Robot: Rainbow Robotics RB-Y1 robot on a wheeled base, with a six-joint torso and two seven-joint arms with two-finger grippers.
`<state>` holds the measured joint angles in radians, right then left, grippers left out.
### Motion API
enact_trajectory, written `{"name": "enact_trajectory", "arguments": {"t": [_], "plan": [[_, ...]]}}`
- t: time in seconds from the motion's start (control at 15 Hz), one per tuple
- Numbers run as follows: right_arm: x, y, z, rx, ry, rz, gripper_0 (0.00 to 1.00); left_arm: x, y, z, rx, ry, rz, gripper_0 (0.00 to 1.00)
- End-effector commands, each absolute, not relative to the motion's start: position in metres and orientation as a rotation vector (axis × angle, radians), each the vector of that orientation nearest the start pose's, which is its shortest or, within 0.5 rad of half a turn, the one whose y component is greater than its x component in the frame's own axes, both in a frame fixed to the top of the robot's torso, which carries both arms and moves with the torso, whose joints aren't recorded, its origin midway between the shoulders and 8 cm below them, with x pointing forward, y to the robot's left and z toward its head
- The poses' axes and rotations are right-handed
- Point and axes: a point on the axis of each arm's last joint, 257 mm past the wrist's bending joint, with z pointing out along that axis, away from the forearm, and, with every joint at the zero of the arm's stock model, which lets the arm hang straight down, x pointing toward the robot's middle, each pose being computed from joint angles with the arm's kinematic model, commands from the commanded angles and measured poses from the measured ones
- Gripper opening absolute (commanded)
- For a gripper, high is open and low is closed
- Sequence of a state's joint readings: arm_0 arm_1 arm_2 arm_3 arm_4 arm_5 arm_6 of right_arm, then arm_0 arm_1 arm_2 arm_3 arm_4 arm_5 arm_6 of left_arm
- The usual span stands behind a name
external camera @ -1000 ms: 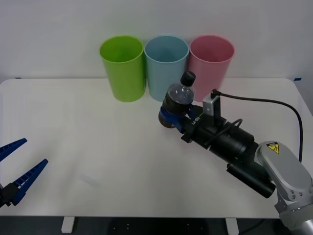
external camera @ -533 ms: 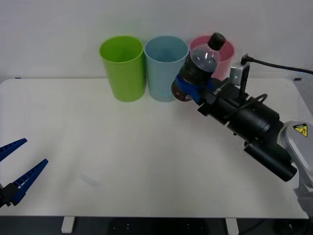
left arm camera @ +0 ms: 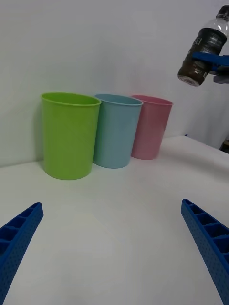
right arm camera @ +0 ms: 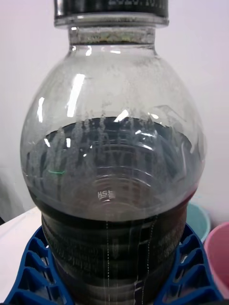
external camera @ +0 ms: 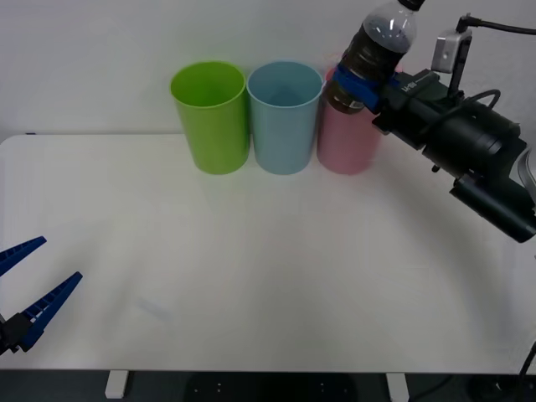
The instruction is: Grasp the object on the table and drop it into the matching bin: aluminum can to the light blue bin, PET bottle to the pink bin.
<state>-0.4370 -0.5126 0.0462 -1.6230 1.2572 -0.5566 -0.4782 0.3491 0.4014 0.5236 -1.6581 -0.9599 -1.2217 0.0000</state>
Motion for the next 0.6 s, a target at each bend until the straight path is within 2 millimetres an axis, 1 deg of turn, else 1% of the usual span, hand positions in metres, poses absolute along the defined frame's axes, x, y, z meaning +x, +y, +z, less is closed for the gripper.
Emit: {"name": "enact_trajectory", "arguments": {"t": [0.07, 0.27, 0.4, 0.47, 0.6], "plan": [[0.600, -0.141, 0.032, -0.472, 1.289, 0.644, 0.00, 0.342, 0.330, -0.169, 0.465, 1.441, -0.567, 1.00], [0.637, -0.153, 0.045, -0.444, 1.308, 0.597, 0.00, 0.342, 0.330, -0.169, 0.465, 1.441, -0.567, 1.00], [0.658, -0.161, 0.043, -0.427, 1.328, 0.556, 0.00, 0.342, 0.330, -0.169, 0.465, 1.441, -0.567, 1.00], [0.668, -0.167, 0.042, -0.429, 1.328, 0.505, 0.00, 0.342, 0.330, -0.169, 0.465, 1.441, -0.567, 1.00], [0.681, -0.173, 0.039, -0.422, 1.332, 0.445, 0.00, 0.342, 0.330, -0.169, 0.465, 1.441, -0.567, 1.00]]}}
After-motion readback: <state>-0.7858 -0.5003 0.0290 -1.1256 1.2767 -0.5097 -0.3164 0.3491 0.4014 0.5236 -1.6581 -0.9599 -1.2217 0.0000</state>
